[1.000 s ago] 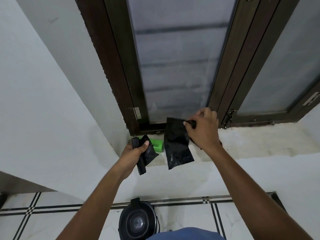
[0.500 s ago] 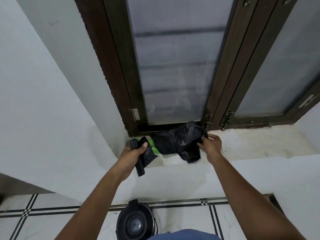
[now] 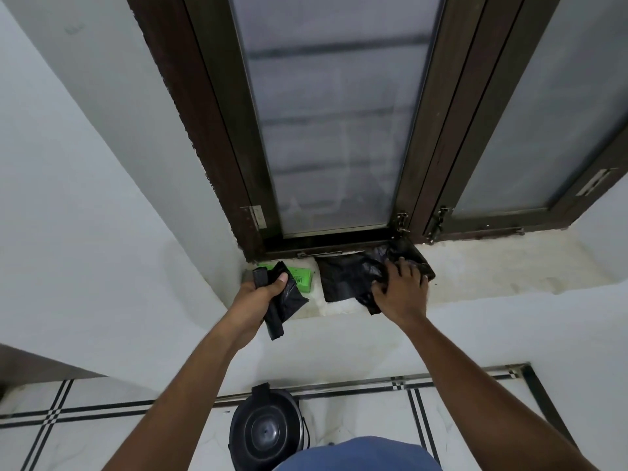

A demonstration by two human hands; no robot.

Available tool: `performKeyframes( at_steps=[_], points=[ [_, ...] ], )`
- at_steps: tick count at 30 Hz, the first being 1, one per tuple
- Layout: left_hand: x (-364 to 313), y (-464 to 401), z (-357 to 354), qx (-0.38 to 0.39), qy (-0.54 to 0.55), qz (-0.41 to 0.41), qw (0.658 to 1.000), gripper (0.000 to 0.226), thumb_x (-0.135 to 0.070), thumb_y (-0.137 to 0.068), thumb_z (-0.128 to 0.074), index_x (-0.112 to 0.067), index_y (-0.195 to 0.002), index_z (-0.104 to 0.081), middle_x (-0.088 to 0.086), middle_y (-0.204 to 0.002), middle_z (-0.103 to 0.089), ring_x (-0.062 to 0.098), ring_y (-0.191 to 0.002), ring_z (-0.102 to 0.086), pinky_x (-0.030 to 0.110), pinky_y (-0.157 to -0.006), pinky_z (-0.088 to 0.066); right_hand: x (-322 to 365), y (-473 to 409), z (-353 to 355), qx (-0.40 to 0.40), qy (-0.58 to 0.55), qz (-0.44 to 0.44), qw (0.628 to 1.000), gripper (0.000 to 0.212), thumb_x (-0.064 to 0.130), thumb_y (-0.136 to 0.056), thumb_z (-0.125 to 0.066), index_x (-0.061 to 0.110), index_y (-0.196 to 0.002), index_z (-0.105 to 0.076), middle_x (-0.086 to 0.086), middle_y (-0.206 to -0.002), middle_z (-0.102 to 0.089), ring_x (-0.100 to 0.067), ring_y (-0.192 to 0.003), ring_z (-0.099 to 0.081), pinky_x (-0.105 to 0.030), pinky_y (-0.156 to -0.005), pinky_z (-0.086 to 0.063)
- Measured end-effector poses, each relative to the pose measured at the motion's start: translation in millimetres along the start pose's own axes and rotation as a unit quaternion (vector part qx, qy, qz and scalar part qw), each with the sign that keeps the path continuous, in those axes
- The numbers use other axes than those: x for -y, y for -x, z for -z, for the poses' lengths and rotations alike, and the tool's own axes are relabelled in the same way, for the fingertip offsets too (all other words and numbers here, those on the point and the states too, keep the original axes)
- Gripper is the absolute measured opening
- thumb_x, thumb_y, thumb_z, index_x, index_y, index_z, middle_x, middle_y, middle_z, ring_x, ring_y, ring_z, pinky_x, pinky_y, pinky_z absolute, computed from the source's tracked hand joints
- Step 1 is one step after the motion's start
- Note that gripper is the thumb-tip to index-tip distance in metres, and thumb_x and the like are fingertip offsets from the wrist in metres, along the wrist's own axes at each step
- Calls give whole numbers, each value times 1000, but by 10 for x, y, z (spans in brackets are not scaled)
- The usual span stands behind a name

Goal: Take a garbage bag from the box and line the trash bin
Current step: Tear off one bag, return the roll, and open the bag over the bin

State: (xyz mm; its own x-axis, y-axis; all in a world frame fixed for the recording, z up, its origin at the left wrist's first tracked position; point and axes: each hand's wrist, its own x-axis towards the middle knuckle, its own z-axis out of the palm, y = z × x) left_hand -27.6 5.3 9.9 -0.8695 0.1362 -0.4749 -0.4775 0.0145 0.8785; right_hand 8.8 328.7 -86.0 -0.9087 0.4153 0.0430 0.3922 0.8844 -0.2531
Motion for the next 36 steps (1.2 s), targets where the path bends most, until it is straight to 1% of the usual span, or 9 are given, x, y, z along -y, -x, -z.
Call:
performKeyframes(
  at_steps=[5, 7, 9, 11, 15, 19, 24, 27, 36],
  points=[
    [-106, 81, -123, 10, 47, 17, 999, 41, -30, -100, -81, -8, -134, -72, 11, -125, -83, 32, -122, -76, 51, -115, -55, 569, 243, 418, -38, -179, 35, 982, 60, 59, -103, -63, 26, -153, -58, -10, -158, -55, -36, -147, -47, -56, -121, -38],
    [-144, 120, -192, 19, 76, 18, 997, 43, -29, -101, -79, -5, -135, -72, 14, -127, -81, 33, -124, -75, 49, -114, -56, 986, 470, 725, 139, -441, 0, 887, 72, 75, -97, -66, 27, -150, -58, 0, -146, -67, -18, -134, -63, -37, -106, -53],
    [-178, 136, -241, 39, 102, 10, 994, 44, -30, -103, -77, -1, -135, -72, 18, -130, -80, 35, -127, -74, 49, -115, -55, 1293, 670, 882, 289, -584, -37, 758, 88, 79, -81, -80, 26, -148, -59, -1, -141, -73, -16, -122, -75, -40, -100, -63],
    [-222, 164, -282, 34, 98, -2, 995, 42, -32, -103, -76, -2, -132, -74, 17, -128, -81, 34, -124, -76, 48, -113, -57, 1430, 815, 866, 310, -614, -24, 726, 79, 58, -80, -94, 24, -144, -62, -7, -136, -74, -20, -115, -80, -48, -94, -69],
    [-323, 198, -307, -16, 52, -28, 998, 39, -44, -104, -73, -14, -128, -76, 5, -118, -85, 25, -114, -80, 37, -92, -62, 1490, 886, 820, 234, -648, -22, 724, 31, 21, -104, -79, 17, -133, -71, -18, -121, -79, -26, -99, -84, -40, -80, -70],
    [-315, 218, -248, -24, 67, -6, 997, 56, -63, -101, -66, -20, -136, -70, 5, -120, -85, 29, -112, -81, 52, -104, -63, 1465, 884, 811, 169, -672, -27, 721, 11, 13, -109, -71, 19, -117, -76, -17, -110, -83, -28, -92, -85, -39, -77, -71],
    [-337, 283, -284, -65, 79, 15, 995, 66, -77, -94, -63, -22, -131, -73, 1, -114, -86, 26, -108, -81, 42, -92, -66, 1451, 993, 744, 31, -491, 169, 854, 19, 17, -104, -75, 27, -119, -80, 16, -121, -74, -6, -108, -75, -33, -88, -67],
    [-435, 319, -281, -45, 95, 28, 994, 68, -77, -95, -61, -19, -125, -78, 4, -110, -86, 21, -96, -83, 32, -72, -64, 1452, 1070, 742, 51, -424, 252, 869, 38, 34, -102, -78, 30, -139, -75, 18, -145, -59, -1, -129, -63, -25, -103, -59],
    [-515, 395, -229, -21, 15, -29, 999, 69, -54, -78, -96, -12, -128, -73, 10, -115, -84, 25, -99, -85, 41, -94, -68, 1340, 1008, 607, -20, -384, 264, 884, 39, 6, -104, -67, 23, -138, -76, 4, -145, -59, -11, -121, -68, -36, -95, -65]
  ],
)
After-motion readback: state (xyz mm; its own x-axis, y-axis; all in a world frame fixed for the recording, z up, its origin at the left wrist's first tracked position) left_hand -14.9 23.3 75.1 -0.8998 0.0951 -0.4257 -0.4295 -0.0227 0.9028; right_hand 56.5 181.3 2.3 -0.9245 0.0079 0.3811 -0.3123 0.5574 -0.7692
